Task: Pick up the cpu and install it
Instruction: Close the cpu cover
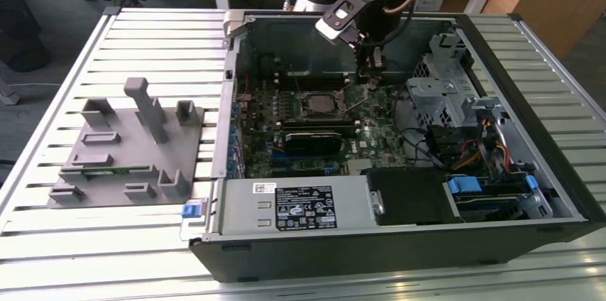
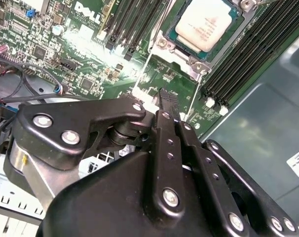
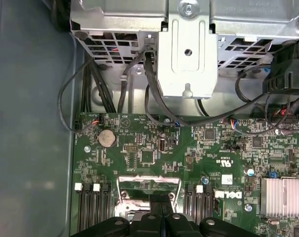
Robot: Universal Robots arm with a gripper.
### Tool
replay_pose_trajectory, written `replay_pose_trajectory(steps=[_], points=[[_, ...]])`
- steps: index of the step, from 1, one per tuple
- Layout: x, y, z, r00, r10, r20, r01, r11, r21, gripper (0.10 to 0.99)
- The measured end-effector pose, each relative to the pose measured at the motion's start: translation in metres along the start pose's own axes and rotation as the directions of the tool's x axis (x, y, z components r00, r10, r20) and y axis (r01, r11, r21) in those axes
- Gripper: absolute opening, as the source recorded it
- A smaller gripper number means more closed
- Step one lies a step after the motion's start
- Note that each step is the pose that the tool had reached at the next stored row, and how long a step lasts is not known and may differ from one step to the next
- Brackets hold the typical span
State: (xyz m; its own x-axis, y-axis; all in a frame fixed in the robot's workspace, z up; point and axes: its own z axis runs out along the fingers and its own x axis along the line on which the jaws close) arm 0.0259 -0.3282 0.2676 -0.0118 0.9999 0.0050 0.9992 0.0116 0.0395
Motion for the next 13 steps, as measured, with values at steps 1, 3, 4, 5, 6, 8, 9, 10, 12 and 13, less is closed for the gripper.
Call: replay_pose_trajectory(steps=[1, 3, 4, 5, 6, 8, 9, 10, 12, 13], points=[[0.0, 0.0008, 0.0, 1.0, 0.0, 0.0, 0.0, 1.0, 0.0, 0.106], [0.0, 0.0024, 0.0001, 1.0, 0.0, 0.0, 0.0, 1.0, 0.0, 0.106], [0.0, 0.0031, 0.0001, 1.0, 0.0, 0.0001, 0.0, 1.0, 0.0, 0.106], [0.0, 0.0038, 0.0001, 1.0, 0.0, 0.0001, 0.0, 1.0, 0.0, 0.106], [-0.0001, 0.0044, 0.0002, 1.0, 0.0, 0.0, 0.0, 1.0, 0.0, 0.106], [-0.0001, 0.0061, 0.0003, 1.0, 0.0, -0.0001, 0.0, 1.0, 0.0, 0.106], [-0.0001, 0.0071, 0.0003, 1.0, 0.0, 0.0, 0.0, 1.0, 0.0, 0.106], [-0.0001, 0.0086, 0.0004, 1.0, 0.0, -0.0001, 0.0, 1.0, 0.0, 0.106], [-0.0001, 0.0116, 0.0004, 1.0, 0.0, 0.0001, 0.0, 1.0, 0.0, 0.106], [-0.0002, 0.013, 0.0005, 1.0, 0.0, 0.0, 0.0, 1.0, 0.0, 0.106]])
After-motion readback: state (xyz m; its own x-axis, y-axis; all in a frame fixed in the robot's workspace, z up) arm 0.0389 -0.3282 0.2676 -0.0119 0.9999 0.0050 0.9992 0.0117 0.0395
